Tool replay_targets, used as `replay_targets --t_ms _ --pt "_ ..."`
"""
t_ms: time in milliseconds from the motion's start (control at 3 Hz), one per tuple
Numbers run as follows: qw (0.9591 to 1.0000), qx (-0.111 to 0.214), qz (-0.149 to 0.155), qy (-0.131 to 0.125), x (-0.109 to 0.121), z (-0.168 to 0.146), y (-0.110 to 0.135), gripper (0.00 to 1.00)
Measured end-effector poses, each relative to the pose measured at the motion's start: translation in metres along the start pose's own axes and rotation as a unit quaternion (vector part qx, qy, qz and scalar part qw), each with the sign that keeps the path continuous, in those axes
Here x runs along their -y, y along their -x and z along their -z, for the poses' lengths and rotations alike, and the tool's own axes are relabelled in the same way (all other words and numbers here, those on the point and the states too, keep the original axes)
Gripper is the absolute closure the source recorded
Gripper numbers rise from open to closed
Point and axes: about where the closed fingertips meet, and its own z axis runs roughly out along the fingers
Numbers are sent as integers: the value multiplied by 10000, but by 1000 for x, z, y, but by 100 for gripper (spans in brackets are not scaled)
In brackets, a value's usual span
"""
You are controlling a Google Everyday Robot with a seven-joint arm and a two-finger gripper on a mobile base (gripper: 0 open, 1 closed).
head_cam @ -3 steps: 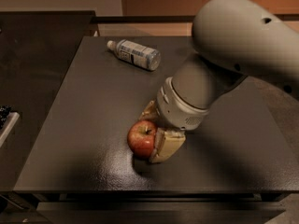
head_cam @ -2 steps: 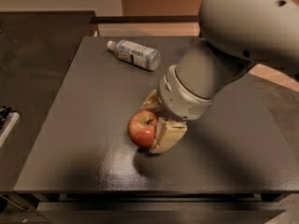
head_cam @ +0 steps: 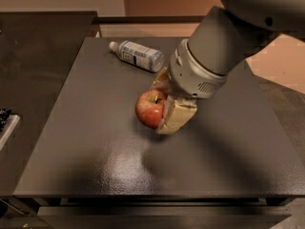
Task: Pick apple
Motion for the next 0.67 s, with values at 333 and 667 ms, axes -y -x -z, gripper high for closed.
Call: replay_targets --t_ms 333,667 --pt "9998 -11 -145 -140 13 16 -2 100" --pt "9989 30 -334 -316 28 37 -5 100"
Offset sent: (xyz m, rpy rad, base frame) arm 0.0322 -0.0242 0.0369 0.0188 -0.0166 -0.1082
